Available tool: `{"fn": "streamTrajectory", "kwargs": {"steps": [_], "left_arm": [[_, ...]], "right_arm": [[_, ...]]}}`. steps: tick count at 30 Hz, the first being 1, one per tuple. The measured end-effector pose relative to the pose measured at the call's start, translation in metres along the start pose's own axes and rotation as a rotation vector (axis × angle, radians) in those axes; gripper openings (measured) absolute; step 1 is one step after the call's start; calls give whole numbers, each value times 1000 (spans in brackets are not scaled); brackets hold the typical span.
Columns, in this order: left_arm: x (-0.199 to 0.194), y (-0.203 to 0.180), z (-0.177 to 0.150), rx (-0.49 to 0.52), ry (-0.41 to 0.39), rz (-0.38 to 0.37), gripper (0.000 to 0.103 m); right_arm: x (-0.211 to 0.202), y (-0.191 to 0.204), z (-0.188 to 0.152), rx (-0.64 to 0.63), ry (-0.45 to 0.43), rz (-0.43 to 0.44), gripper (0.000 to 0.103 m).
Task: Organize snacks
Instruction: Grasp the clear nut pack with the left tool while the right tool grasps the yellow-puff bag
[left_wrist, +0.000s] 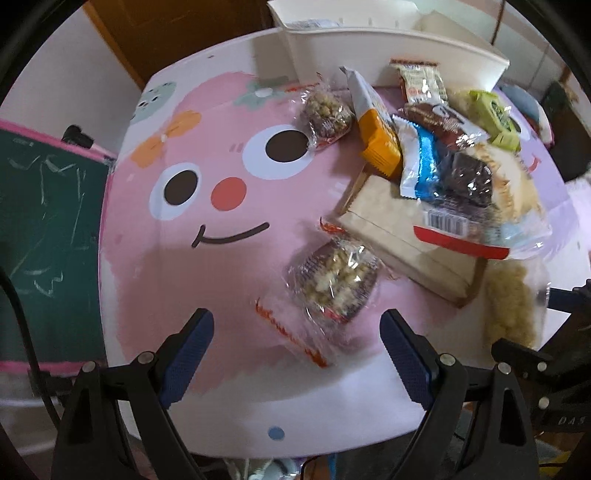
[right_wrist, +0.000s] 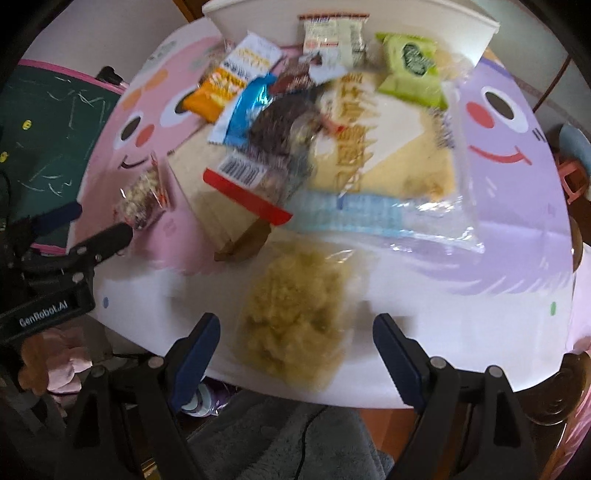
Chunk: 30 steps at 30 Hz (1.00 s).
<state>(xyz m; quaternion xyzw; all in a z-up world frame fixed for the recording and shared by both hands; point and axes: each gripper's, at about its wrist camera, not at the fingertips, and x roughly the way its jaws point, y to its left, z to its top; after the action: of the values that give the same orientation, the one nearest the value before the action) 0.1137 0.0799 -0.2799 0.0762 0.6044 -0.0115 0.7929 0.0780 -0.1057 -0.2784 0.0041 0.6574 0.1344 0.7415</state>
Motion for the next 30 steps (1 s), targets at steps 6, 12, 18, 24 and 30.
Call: {"fn": "streamTrajectory", "kwargs": {"steps": [6, 12, 18, 24, 30], "left_arm": [[23, -2, 13, 45, 46, -19, 90], [34, -2, 22, 19, 84, -115, 55], [32, -4, 22, -32, 70, -145, 34], [22, -7, 11, -118, 71, -135, 34], [-9, -6, 2, -181, 31, -144, 34]], "right_arm": [[11, 8, 2, -8, 17, -36, 79], [9, 10, 6, -29, -9, -82, 61], [12, 13, 13, -37, -19, -76, 47], [-2, 5, 3, -58, -34, -77, 41], [-27, -2, 2, -72, -76, -65, 40]]}}
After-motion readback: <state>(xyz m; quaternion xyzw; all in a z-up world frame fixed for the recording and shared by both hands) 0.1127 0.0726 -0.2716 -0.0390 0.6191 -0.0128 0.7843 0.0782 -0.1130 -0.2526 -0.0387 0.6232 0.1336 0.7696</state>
